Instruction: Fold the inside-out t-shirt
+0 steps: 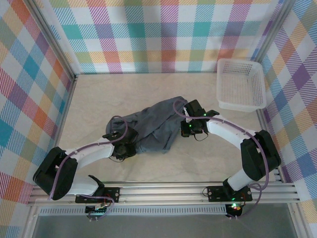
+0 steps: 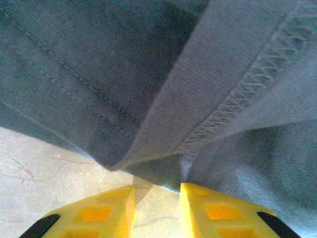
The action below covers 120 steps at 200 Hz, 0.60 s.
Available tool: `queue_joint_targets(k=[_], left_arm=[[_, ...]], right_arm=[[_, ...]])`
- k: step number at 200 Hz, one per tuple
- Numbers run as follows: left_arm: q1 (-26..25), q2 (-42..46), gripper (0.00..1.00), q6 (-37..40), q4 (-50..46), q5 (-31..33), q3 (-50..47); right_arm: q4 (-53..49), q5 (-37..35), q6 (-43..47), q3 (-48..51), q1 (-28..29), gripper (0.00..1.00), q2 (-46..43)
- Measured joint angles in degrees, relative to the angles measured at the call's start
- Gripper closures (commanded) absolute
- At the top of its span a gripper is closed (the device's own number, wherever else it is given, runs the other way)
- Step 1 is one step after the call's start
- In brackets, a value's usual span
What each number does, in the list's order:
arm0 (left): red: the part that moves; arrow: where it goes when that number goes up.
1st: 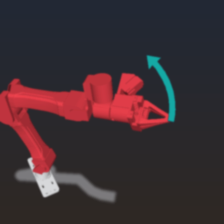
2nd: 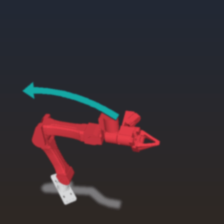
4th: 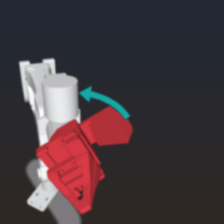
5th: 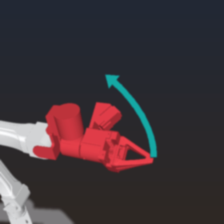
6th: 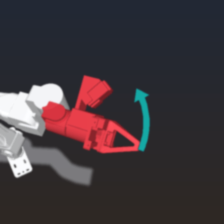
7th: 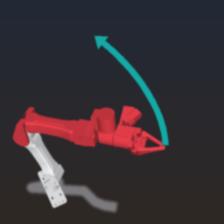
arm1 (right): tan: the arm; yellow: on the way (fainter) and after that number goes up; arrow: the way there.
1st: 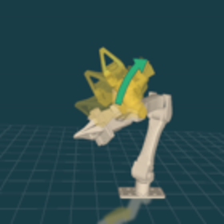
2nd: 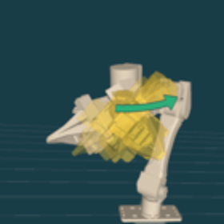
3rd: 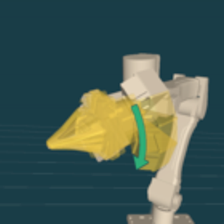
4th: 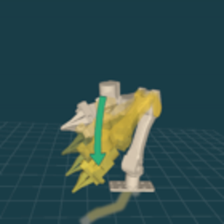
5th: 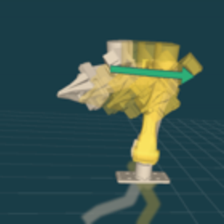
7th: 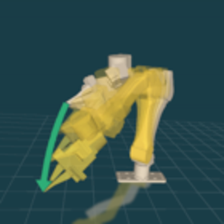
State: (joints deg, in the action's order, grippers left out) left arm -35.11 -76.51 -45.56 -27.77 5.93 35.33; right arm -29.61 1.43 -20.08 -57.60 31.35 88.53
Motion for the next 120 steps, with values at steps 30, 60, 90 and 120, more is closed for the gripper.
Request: queue_joint_targets(k=[30,60,90,120], left_arm=[[0.6,2.2,0.59,-0.1,4.3,3.0,-0.1],[1.6,2.9,0.56,-0.1,7.2,3.2,-1.4],[2.0,2.3,0.59,-0.1,7.3,3.2,-1.6],[2.8,1.6,1.0,0.0,7.4,2.8,-1.6]], right_arm=[[0.0,0.2,0.0,0.0,0.0,1.0,0.0],[0.0,0.2,0.0,0.0,0.0,1.0,0.0],[0.0,0.2,0.0,0.0,0.0,1.0,0.0],[0.0,0.2,-0.1,0.0,0.0,1.0,0.0]])
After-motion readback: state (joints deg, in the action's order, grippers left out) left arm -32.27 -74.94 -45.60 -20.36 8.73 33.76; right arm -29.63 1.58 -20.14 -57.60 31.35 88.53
